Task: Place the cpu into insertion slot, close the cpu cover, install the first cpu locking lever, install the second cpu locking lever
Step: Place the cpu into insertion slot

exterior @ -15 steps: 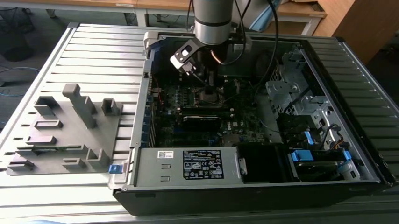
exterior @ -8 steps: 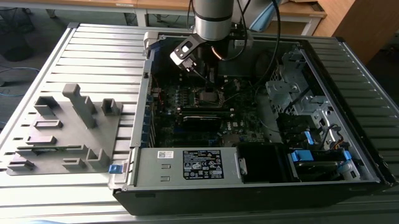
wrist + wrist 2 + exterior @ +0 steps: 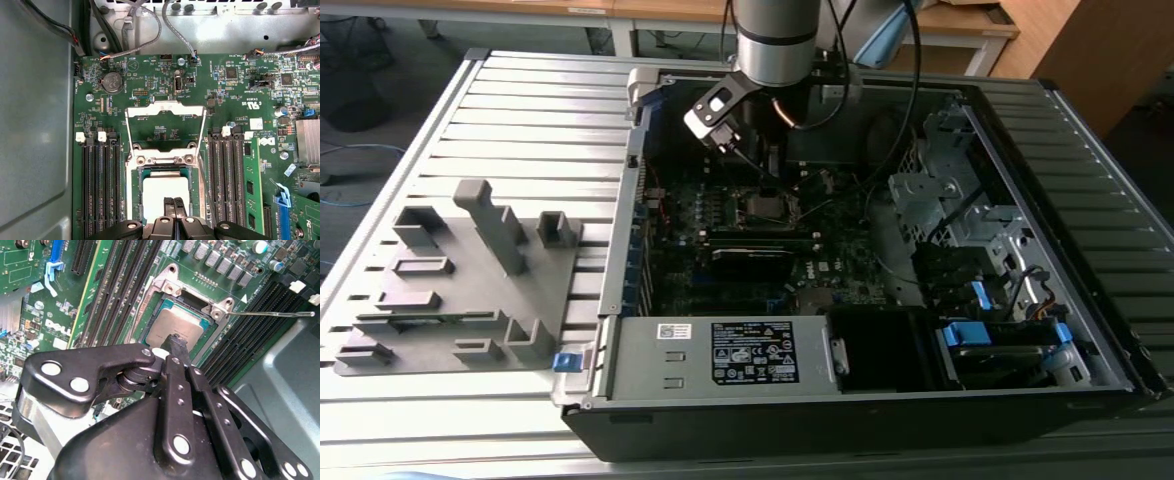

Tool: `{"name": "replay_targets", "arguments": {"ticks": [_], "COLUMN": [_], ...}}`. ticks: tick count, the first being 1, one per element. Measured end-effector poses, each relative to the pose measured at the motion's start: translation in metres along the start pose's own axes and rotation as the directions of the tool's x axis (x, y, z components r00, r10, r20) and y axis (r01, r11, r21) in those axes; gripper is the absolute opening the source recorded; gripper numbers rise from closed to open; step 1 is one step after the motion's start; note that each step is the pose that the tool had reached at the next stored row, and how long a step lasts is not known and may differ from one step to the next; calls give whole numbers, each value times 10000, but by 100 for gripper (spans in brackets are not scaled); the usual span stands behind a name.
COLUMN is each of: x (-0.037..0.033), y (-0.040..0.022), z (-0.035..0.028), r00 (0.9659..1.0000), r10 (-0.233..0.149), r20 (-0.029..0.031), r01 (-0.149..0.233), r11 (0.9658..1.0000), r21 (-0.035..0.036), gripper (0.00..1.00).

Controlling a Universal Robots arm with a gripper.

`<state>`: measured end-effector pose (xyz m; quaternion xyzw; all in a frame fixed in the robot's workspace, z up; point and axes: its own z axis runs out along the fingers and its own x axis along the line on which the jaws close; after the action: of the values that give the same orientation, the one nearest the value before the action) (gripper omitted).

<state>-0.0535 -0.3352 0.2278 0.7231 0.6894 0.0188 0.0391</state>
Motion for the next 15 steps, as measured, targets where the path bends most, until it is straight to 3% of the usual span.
{"name": "replay_targets", "arguments": {"ticks": [2, 13, 14, 15], "x": [0, 0, 1, 1], "y": [0, 0, 0, 0], "z": [0, 0, 1, 3], "r00": [9985, 9984, 9984, 9984], "r10": [554, 561, 561, 557], "r20": [39, 41, 44, 55], "r01": [-554, -561, -561, -557], "r11": [9985, 9984, 9984, 9983], "r21": [14, 16, 57, 159], "gripper": [11, 11, 11, 11]}}
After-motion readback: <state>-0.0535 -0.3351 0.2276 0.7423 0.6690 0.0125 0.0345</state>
